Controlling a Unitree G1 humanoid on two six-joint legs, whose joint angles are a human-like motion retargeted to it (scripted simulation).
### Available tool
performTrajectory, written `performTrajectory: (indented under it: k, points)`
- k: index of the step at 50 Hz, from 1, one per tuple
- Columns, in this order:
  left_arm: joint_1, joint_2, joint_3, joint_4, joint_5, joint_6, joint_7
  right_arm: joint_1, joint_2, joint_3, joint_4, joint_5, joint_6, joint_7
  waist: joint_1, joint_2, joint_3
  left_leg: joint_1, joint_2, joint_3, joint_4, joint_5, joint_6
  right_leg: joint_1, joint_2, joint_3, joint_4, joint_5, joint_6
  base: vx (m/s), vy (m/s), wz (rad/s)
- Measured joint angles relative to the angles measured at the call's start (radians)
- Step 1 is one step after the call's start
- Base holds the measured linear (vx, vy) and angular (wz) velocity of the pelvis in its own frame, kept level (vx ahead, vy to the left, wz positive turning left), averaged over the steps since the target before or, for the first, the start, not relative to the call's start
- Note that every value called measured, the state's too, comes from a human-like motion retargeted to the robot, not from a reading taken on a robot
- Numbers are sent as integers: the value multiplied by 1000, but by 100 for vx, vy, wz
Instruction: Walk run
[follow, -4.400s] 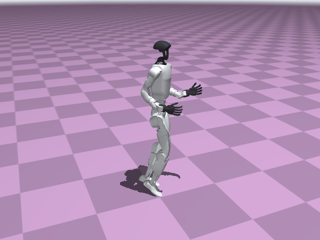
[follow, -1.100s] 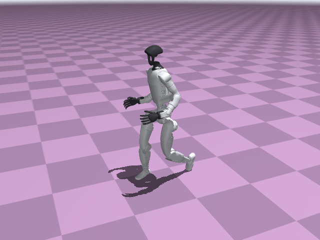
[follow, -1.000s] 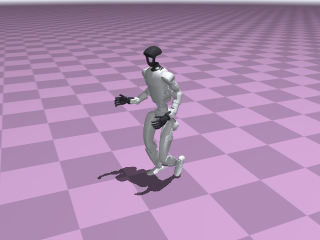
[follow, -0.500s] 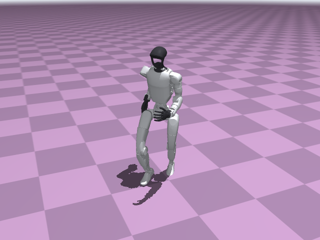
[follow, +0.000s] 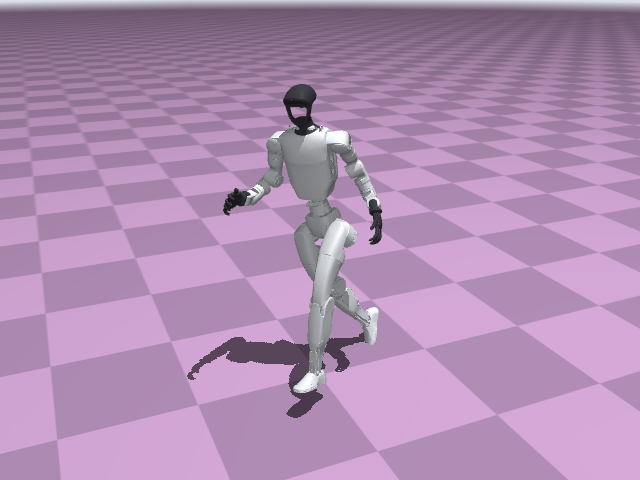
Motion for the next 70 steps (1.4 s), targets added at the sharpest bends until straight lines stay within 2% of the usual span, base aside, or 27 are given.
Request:
performTrajectory:
  k: [2,5,7,8,10,13,15,20,23,26,28,30,33,35,38,41,43,45,48,50,52,55,58,63,65,68,70]
  points:
    - [-68,-10,-23,-73,-63,23,11,33,30,21,7,-239,32,-168,-19,-2,44,61,-15,-47,-135,-62,-54,31,31,2,175,0,32,288,-64,16]
    - [-191,-1,-115,-210,-94,52,-2,56,86,53,105,-420,68,-290,-71,123,75,153,95,-168,-134,-148,-129,84,297,51,255,0,43,231,-63,50]
    - [-262,12,-202,-311,-82,63,9,120,134,66,197,-437,45,-196,-125,158,67,201,89,-209,-21,64,-59,9,352,-44,485,-118,43,255,-50,93]
    - [-256,19,-262,-354,-69,63,32,212,163,66,259,-455,32,-126,-193,147,15,223,-52,-387,91,-92,-19,-52,323,-163,607,-189,3,319,-37,162]
    - [-402,6,-362,-358,-69,68,142,355,208,15,451,-498,37,-69,-265,129,-9,238,49,-248,254,-219,-51,-224,248,-226,882,-370,-48,279,-53,145]
    - [-658,-88,-308,-372,-112,57,126,503,277,34,663,-348,-7,-61,-356,114,-83,407,9,-269,201,-334,-68,-503,125,-237,867,-551,-147,225,-113,117]
    - [-715,-100,-382,-477,-110,49,212,613,293,-25,695,-220,-45,35,-371,124,-103,568,-1,-255,50,-230,-80,-619,40,-246,716,-589,-235,180,-101,29]
    - [-705,13,-454,-668,-34,105,261,705,256,-222,614,-100,-152,109,-552,288,-99,844,77,-310,-119,563,-384,-725,-21,-270,118,-583,-239,186,-72,7]
    - [-664,51,-426,-720,-20,145,136,646,225,-280,519,-88,-139,119,-608,339,-78,835,95,-102,191,563,-384,-722,-51,-165,-112,-655,-168,204,-34,-107]
    - [-600,67,-422,-757,-27,160,49,533,218,-251,364,-79,-84,67,-636,346,-46,860,59,-138,332,563,-384,-675,-75,-194,-136,-591,-285,191,-77,-81]
    - [-552,80,-404,-726,-23,155,36,425,221,-220,262,-91,-50,36,-663,319,-64,852,29,-94,378,563,-317,-688,-132,-69,8,-578,-357,217,-55,-10]
    - [-423,55,-361,-630,41,108,-16,351,241,-145,181,-116,-23,-20,-595,262,-123,793,-47,-81,517,491,-265,-668,-45,88,230,-691,-370,257,-169,-158]
    - [-229,42,-387,-433,112,36,-56,195,294,-124,139,-52,13,-10,-516,279,-188,514,25,-144,782,249,-99,-509,3,-28,244,-771,-370,258,-124,-148]
    - [-155,22,-393,-378,90,34,-120,123,305,-26,42,59,-15,-64,-344,246,-215,376,70,-25,688,150,-40,-375,78,104,112,-697,-370,174,-67,-347]
    - [-74,-3,-360,-383,50,31,-155,94,288,66,-92,223,-69,-104,-269,210,-165,253,134,40,409,49,-9,-183,139,65,-48,-336,-337,188,-81,-166]
    - [-42,-23,-309,-420,17,19,-72,111,242,109,-169,291,-56,-36,-173,174,-122,238,67,69,-32,-12,-34,-25,114,30,-69,-34,-132,188,-50,-174]
    - [-52,-31,-269,-464,7,16,-8,141,209,125,-198,275,-5,55,-130,131,-66,255,6,15,-241,-71,-159,41,42,-24,58,0,0,220,-43,-145]
    - [-95,-14,-241,-515,25,29,39,161,202,131,-197,204,45,122,-170,125,-35,241,44,-14,-292,-102,-208,91,98,65,154,0,105,191,-42,-43]
    - [-182,41,-234,-598,30,66,45,185,207,185,-140,76,58,83,-284,239,-2,232,132,-148,-99,70,-174,92,323,40,302,-99,31,208,-44,56]
    - [-199,76,-346,-630,0,50,68,289,235,176,-54,14,31,105,-337,223,-29,241,-40,-465,130,-33,-188,-4,316,-124,554,-258,-59,240,-43,55]
    - [-378,84,-286,-561,-92,43,35,329,243,207,65,32,61,183,-367,190,-32,256,169,-161,278,-140,-218,-170,230,-118,760,-426,-110,167,-57,-99]
    - [-524,73,-414,-598,-159,42,19,425,263,179,164,80,101,302,-407,215,-93,384,169,-159,223,-217,-232,-414,166,-190,731,-576,-158,167,-63,-13]
    - [-577,74,-438,-689,-135,26,51,481,264,113,227,128,109,325,-483,237,-111,568,160,-70,31,-34,-251,-576,92,-193,497,-597,-157,145,-53,-28]
    - [-591,82,-483,-807,-122,42,69,470,270,36,260,264,34,264,-633,281,-122,826,68,-51,-163,527,-377,-675,20,-165,-60,-602,-177,148,-39,-50]
    - [-598,90,-474,-837,-114,58,35,426,279,23,233,244,-6,207,-634,301,-93,805,49,-16,38,563,-384,-676,-22,-200,-144,-624,-217,124,4,-159]
    - [-601,96,-454,-839,-50,86,-1,339,307,1,152,143,-38,83,-676,315,-33,824,35,-121,262,563,-384,-643,-89,-214,-36,-487,-362,167,-14,-69]
    - [-552,83,-417,-805,60,74,15,296,319,43,104,92,-38,0,-633,265,-70,818,-92,-122,295,520,-318,-663,-110,-96,205,-668,-370,223,-64,-82]
